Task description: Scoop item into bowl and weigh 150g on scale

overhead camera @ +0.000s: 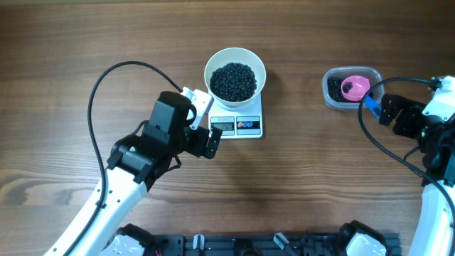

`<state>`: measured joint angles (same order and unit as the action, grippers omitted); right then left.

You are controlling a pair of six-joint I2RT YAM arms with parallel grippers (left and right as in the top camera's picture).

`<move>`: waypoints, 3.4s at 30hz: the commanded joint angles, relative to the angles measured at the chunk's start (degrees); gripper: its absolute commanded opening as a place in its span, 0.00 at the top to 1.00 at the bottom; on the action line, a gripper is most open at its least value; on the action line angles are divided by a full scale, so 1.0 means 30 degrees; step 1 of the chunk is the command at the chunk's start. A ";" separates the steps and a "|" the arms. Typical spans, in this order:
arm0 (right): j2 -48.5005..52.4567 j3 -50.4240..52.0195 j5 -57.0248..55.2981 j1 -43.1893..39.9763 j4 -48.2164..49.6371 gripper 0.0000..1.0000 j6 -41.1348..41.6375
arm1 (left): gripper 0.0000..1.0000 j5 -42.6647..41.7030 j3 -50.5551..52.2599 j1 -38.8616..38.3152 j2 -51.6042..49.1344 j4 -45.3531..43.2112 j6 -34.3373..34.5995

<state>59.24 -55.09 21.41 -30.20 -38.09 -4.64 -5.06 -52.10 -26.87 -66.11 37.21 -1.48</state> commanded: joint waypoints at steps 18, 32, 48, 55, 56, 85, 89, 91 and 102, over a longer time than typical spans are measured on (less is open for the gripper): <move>-0.9479 0.1617 -0.5107 0.9377 -0.2280 0.00 -0.0962 | 0.00 -0.0226 -0.0022 0.0000 0.0153 -0.0051 -0.0372; -1.6517 1.0987 -0.5639 1.2480 0.6586 0.00 -0.0248 | 0.00 -0.0226 -0.0022 0.0000 0.0153 -0.0051 -0.0372; -1.9708 1.4826 -0.5413 1.1803 0.8284 0.00 -0.0452 | 0.00 -0.0226 -0.0022 0.0000 0.0153 -0.0051 -0.0372; -1.9686 1.5948 -0.5282 1.0746 0.9675 0.00 -0.0466 | 0.00 -0.0226 -0.0022 0.0000 0.0153 -0.0051 -0.0372; -1.9686 1.6014 -0.5282 1.0630 0.9712 0.00 -0.0466 | 0.00 -0.0226 -0.0022 0.0000 0.0153 -0.0051 -0.0372; -1.9686 1.8265 -0.5377 0.8036 1.2713 0.00 -0.0481 | 0.00 -0.0226 -0.0022 0.0000 0.0153 -0.0051 -0.0372; -1.9686 1.8258 -0.5442 0.7701 1.2699 0.00 -0.0466 | 0.00 -0.0226 -0.0022 0.0000 0.0153 -0.0051 -0.0372; -1.9679 1.8258 -0.5442 0.7701 1.2692 0.00 -0.0474 | 0.00 -0.0226 -0.0022 0.0000 0.0153 -0.0051 -0.0372; -1.9679 1.8258 -0.5224 0.7737 1.2713 0.00 0.1078 | 0.00 -0.0226 -0.0022 0.0000 0.0153 -0.0051 -0.0372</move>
<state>0.89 -0.36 5.52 -6.81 0.03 -3.51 -5.06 -52.10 -26.87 -66.11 37.23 -1.48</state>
